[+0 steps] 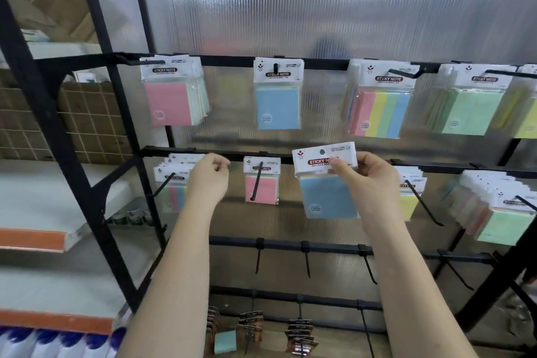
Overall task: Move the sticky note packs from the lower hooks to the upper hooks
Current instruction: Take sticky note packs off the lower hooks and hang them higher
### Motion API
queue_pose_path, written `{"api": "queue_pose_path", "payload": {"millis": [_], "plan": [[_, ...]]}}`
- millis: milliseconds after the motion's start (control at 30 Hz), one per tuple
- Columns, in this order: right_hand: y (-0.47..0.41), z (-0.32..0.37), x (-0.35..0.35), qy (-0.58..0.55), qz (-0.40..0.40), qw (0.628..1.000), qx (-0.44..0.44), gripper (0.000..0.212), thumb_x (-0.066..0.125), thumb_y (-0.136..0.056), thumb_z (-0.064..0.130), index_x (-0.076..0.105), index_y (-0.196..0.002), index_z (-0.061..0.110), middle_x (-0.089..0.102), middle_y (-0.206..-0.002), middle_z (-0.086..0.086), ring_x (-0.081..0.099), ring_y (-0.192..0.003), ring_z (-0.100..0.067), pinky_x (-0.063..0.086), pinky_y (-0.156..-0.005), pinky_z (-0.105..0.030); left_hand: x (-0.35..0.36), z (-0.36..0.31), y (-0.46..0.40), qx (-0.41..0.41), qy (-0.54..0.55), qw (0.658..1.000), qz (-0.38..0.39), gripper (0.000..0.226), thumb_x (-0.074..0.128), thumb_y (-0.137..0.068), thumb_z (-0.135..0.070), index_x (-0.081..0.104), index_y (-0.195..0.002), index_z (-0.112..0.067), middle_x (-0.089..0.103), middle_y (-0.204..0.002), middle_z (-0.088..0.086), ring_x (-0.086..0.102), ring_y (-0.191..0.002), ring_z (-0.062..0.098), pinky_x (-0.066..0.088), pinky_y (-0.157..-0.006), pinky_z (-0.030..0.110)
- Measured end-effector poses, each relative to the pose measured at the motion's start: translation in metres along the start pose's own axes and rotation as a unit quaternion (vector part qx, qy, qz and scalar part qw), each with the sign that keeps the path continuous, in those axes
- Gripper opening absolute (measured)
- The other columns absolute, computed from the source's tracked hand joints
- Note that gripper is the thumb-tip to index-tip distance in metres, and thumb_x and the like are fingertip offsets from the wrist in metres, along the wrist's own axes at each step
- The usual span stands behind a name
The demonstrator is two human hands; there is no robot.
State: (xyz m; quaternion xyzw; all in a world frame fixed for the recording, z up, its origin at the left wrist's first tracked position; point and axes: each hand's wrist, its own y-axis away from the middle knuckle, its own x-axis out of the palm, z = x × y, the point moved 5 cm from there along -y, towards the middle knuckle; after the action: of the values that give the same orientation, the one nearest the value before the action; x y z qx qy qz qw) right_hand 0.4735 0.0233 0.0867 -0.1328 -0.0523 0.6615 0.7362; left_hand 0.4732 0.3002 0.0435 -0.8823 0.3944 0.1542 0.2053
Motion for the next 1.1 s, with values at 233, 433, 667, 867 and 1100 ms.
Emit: {"api": "queue_pose_path", "payload": {"millis": [233, 433, 667, 867, 1100], "plan": [[-0.002, 0.031, 0.027, -0.026, 0.013, 0.997, -0.07, 0.005, 0.069, -0.086, 0.027, 0.069, -0.082, 0.025, 0.07, -0.071, 0.01, 0.053, -0.058, 0.0, 0.039, -0.055, -0.017, -0.014, 0.041, 0.021, -0.029, -0.104, 0.994, 0.035, 0.017, 0.043, -0.096, -0.012, 0.058, -0.094, -0.02, 0.059, -0.104, 0.001, 0.053, -0.091, 0.017, 0.039, -0.076, 0.027], [-0.012, 0.07, 0.046, -0.063, 0.009, 0.989, -0.137, 0.011, 0.068, -0.086, 0.026, 0.067, -0.076, 0.02, 0.068, -0.069, 0.006, 0.051, -0.06, -0.003, 0.035, -0.053, -0.015, -0.027, 0.045, 0.023, -0.025, -0.183, 0.981, 0.053, 0.022, 0.04, -0.096, -0.015, 0.06, -0.102, -0.018, 0.062, -0.104, 0.004, 0.057, -0.092, 0.021, 0.046, -0.08, 0.033], [-0.023, 0.106, 0.066, -0.104, -0.008, 0.979, -0.176, 0.027, 0.061, -0.087, 0.015, 0.052, -0.062, 0.021, 0.048, -0.048, 0.017, 0.037, -0.045, 0.003, 0.029, -0.047, -0.011, -0.031, 0.051, 0.033, -0.041, -0.273, 0.957, 0.084, 0.025, 0.036, -0.098, -0.018, 0.058, -0.108, -0.013, 0.057, -0.092, 0.005, 0.052, -0.083, 0.023, 0.042, -0.072, 0.031], [-0.032, 0.11, 0.078, -0.104, -0.019, 0.978, -0.178, 0.026, 0.057, -0.085, 0.013, 0.047, -0.062, 0.02, 0.046, -0.054, 0.012, 0.036, -0.044, 0.001, 0.03, -0.046, -0.012, -0.029, 0.056, 0.036, -0.053, -0.286, 0.948, 0.128, 0.024, 0.038, -0.097, -0.019, 0.057, -0.11, -0.012, 0.059, -0.094, 0.006, 0.056, -0.087, 0.025, 0.046, -0.074, 0.032], [-0.038, 0.104, 0.078, -0.073, -0.023, 0.977, -0.198, 0.014, 0.059, -0.083, 0.014, 0.056, -0.07, 0.016, 0.055, -0.06, 0.01, 0.043, -0.052, 0.002, 0.034, -0.051, -0.014, -0.031, 0.053, 0.036, -0.056, -0.279, 0.951, 0.125, 0.024, 0.039, -0.097, -0.019, 0.058, -0.11, -0.015, 0.057, -0.098, 0.005, 0.056, -0.089, 0.024, 0.048, -0.079, 0.034]]}}
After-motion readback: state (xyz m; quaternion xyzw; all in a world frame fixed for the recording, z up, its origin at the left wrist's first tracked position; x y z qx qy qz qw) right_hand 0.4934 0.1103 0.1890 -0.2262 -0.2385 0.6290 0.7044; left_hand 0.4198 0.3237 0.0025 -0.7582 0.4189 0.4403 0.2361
